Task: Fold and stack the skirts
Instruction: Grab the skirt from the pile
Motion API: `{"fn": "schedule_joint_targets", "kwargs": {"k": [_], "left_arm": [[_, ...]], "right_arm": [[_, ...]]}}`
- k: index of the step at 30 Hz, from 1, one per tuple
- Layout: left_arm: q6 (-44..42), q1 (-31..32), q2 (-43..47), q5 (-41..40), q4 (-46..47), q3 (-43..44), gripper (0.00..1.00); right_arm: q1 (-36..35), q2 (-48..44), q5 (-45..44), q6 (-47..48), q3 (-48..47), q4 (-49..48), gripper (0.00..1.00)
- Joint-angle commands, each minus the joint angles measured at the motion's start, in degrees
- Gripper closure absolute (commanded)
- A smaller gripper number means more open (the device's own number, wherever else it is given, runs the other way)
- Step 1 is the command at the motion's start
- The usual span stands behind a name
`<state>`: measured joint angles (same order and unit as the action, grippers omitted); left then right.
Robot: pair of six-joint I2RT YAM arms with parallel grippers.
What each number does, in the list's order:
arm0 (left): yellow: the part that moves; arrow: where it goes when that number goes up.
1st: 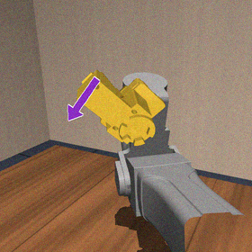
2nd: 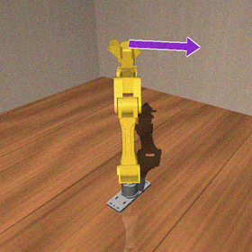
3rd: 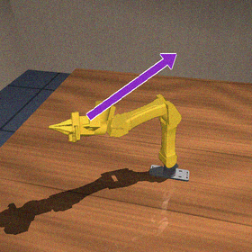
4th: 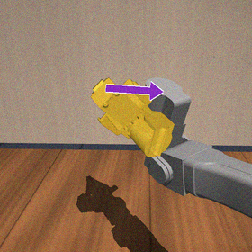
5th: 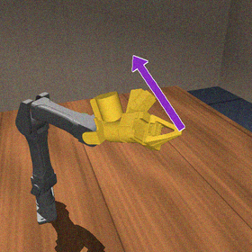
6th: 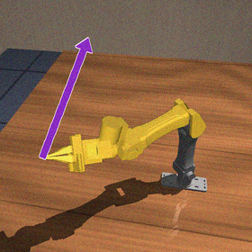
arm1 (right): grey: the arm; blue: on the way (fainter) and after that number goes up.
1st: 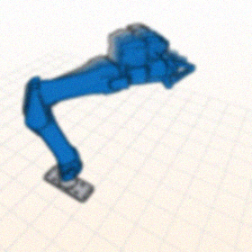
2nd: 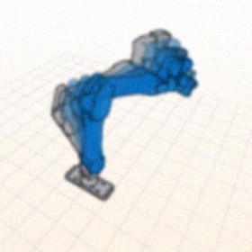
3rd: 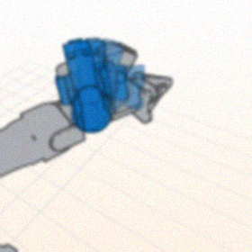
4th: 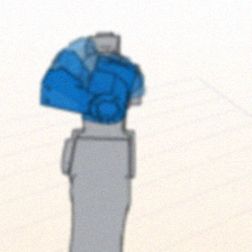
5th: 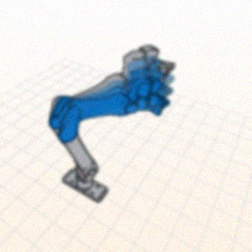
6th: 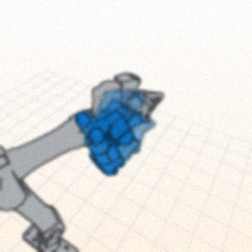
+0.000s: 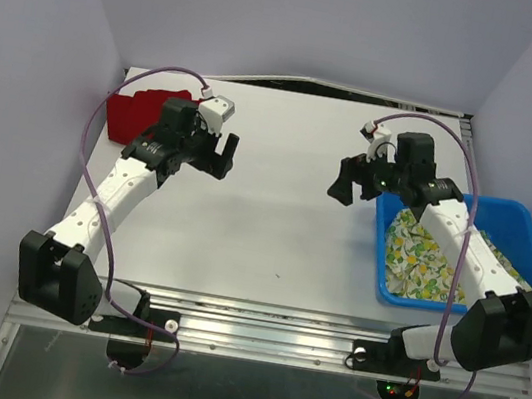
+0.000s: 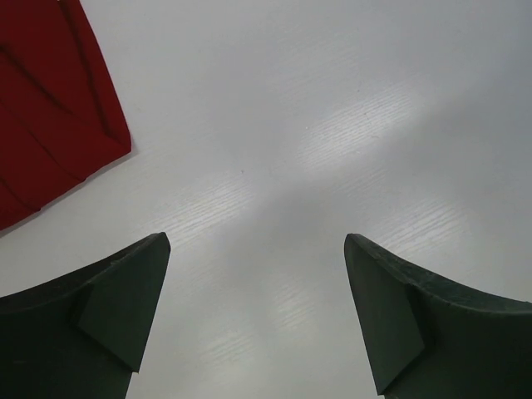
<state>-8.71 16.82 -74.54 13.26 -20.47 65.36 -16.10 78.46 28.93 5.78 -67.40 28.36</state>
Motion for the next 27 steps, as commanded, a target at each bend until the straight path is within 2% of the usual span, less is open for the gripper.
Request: {"fn": "schedule_joint_targets", "kwargs": {"k": [1,9,15,17,19,20,23,27], "left_arm": [[-0.5,0.1,2.3,-0.3,0.5,-0.1,0.02],[-2.3,0.1,0.7,-1.0,-0.2,2.1,0.01],[-3.2,0.0,-0.6,-2.4,0.4,6.7,0.02],[-3.4,0.0,-0.8,-1.9,0.7,7.3,0.01],[-3.4,-0.1,-1.3,-1.7,0.5,8.3,0.01],[-3.4,-0.2,-1.5,-1.4,0.3,8.8,0.01],[-3.3,-0.3,-2.9,-0.8,0.1,9.3,0.01],[-2.7,-0.7,-3.8,0.9,0.0,9.2,0.01]], "right_arm": [[0.4,-2.8,0.5,0.6,0.6,-1.5,0.00],[2.8,-3.6,1.2,2.9,-2.9,2.8,0.00],[13.0,-3.0,-1.8,9.3,-13.0,15.3,0.00],[15.9,-3.3,-6.0,11.7,-16.1,19.3,0.00],[18.7,-2.8,-7.8,15.4,-18.2,26.9,0.00],[23.0,-2.3,-8.5,16.7,-19.8,31.4,0.00],[31.3,0.6,-10.0,25.6,-21.4,39.5,0.00],[37.3,5.8,-11.6,30.4,-20.0,46.3,0.00]]}}
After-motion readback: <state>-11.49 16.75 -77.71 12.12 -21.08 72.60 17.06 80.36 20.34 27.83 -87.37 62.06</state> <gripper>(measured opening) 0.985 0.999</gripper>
